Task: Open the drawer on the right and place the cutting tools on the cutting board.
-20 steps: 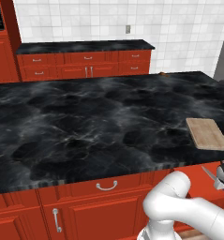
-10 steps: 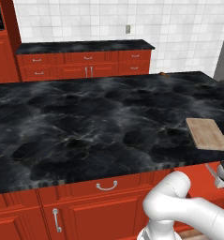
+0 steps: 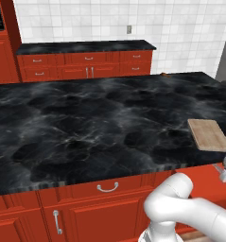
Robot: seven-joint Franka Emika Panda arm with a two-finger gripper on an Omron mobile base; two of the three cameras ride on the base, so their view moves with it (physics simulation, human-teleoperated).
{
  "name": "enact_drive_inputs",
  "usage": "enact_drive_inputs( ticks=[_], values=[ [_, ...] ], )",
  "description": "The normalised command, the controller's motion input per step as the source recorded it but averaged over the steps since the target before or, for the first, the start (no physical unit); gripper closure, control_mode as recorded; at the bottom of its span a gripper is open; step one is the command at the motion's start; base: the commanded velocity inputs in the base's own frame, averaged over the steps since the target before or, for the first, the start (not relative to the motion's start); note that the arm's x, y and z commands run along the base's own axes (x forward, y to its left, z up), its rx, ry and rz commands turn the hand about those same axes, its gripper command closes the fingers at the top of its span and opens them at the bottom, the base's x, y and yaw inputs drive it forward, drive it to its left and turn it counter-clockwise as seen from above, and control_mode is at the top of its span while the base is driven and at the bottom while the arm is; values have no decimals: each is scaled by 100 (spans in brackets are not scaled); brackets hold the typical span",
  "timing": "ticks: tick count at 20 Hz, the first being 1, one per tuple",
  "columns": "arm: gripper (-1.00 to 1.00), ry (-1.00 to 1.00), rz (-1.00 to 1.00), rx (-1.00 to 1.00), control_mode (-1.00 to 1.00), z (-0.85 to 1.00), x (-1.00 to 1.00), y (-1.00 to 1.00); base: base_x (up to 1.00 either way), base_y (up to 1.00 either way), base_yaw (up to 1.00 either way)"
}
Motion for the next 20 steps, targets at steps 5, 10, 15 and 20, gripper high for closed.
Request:
enact_drive_inputs(
  ticks=[5, 10, 15, 20],
  values=[
    [100, 2, 0, 1, -100, 47, -11, 0, 0, 0, 0],
    [100, 2, 0, 0, -100, 15, -40, 0, 0, 0, 0],
    [100, 0, 0, 0, -100, 0, -61, 0, 0, 0, 0],
    [100, 0, 0, 0, -100, 19, -45, 0, 0, 0, 0]
  ],
)
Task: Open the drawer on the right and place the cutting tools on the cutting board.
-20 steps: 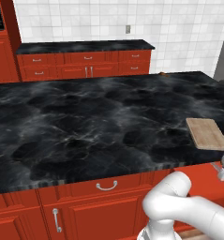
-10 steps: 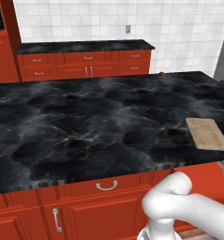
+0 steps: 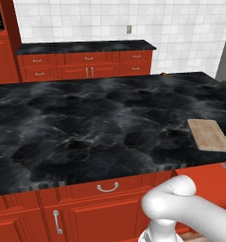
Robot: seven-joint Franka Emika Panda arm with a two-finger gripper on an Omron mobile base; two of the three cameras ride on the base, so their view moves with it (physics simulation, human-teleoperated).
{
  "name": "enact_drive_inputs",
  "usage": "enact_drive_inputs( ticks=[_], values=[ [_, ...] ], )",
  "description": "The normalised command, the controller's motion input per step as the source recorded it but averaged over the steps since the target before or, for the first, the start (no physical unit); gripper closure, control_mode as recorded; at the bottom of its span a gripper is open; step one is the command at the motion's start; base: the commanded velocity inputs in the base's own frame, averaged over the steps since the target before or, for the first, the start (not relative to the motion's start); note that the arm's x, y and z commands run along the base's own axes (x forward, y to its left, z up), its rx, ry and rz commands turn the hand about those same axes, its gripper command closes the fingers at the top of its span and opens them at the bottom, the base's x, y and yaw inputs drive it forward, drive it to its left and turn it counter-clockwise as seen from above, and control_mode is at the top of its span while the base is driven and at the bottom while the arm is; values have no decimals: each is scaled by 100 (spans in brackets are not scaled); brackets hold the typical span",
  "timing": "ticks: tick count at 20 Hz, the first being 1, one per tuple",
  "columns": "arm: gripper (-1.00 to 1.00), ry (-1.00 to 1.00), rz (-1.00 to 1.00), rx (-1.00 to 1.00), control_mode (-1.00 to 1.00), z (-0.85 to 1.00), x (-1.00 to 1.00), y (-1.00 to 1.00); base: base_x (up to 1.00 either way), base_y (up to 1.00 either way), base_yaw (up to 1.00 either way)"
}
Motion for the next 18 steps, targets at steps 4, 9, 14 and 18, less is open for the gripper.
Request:
enact_drive_inputs(
  ticks=[4, 9, 14, 18],
  values=[
    [100, 0, 0, 1, -100, 44, -15, 0, 0, 0, 0],
    [100, 1, 0, 2, -100, 47, -17, 0, 0, 0, 0],
    [100, 8, 0, 2, -100, 26, -53, -1, 0, 0, 0],
    [100, 1, 0, 3, -100, 35, -21, 0, 0, 0, 0]
  ],
)
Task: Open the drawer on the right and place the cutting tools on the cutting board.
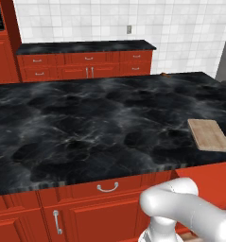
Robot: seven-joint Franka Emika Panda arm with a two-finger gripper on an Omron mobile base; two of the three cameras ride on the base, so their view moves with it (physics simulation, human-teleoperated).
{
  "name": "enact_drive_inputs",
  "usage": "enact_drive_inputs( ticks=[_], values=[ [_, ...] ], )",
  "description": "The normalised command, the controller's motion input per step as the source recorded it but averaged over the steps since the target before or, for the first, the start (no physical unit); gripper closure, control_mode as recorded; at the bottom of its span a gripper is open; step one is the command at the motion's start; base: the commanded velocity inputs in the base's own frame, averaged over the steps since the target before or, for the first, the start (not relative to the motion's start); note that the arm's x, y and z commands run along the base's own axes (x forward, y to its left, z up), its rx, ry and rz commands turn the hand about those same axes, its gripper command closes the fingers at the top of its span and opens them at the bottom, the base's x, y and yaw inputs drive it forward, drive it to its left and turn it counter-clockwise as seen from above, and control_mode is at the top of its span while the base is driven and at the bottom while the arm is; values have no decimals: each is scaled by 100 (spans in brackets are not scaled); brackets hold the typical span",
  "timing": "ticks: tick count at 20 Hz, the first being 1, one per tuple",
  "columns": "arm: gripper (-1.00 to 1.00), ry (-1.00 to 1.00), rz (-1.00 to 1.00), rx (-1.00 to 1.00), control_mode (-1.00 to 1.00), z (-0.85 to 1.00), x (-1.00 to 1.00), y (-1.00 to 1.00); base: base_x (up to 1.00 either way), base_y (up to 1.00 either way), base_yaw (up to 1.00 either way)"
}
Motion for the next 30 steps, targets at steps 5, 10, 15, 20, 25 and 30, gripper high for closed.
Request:
enact_drive_inputs(
  ticks=[5, 10, 15, 20, 25, 30],
  values=[
    [100, -1, 0, 1, -100, 42, 3, 0, 0, 0, 0],
    [100, -1, -3, 0, -100, 42, 27, 1, 0, 0, 0],
    [100, -1, -12, 0, -100, 33, 83, 6, 0, 0, 0],
    [100, 0, -18, 0, -100, 17, 100, 5, 0, 0, 0],
    [100, 0, -23, 0, -100, 6, 100, 5, 0, 0, 0],
    [100, 6, -22, 0, -100, 0, 100, 1, 0, 0, 0]
  ],
)
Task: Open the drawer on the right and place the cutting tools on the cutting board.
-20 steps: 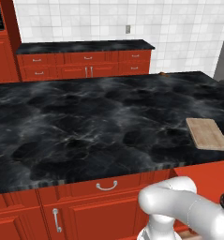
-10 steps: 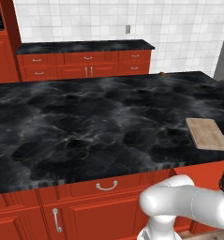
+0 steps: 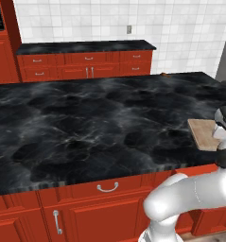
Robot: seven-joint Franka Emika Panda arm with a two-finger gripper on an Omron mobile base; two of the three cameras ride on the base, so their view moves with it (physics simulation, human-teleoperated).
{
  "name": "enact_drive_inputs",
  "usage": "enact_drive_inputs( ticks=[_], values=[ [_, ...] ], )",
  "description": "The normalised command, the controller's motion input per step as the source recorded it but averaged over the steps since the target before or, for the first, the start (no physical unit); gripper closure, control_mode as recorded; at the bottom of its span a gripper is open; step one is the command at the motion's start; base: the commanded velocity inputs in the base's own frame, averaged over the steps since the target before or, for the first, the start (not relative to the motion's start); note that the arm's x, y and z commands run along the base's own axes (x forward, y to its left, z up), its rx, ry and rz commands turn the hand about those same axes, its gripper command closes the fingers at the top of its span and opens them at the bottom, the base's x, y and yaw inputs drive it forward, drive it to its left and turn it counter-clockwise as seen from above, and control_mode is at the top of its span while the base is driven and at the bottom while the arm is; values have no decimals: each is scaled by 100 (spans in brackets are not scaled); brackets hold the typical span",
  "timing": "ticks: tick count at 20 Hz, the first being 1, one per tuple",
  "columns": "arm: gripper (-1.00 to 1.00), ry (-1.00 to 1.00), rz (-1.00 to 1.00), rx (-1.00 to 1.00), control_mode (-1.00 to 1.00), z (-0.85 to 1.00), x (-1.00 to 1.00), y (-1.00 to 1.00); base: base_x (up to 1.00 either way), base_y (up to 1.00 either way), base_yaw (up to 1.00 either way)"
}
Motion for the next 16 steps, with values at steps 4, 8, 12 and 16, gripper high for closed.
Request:
enact_drive_inputs(
  ticks=[4, 8, 12, 16],
  values=[
    [100, 9, -20, 0, -100, 0, 100, 0, 0, 0, 0],
    [100, 5, -18, 0, -100, 0, 87, 0, 0, 0, 0],
    [100, 3, -10, 0, -100, -1, 42, 0, 0, 0, 0],
    [100, 1, -5, 0, -100, -5, 7, 0, 0, 0, 0]
  ],
)
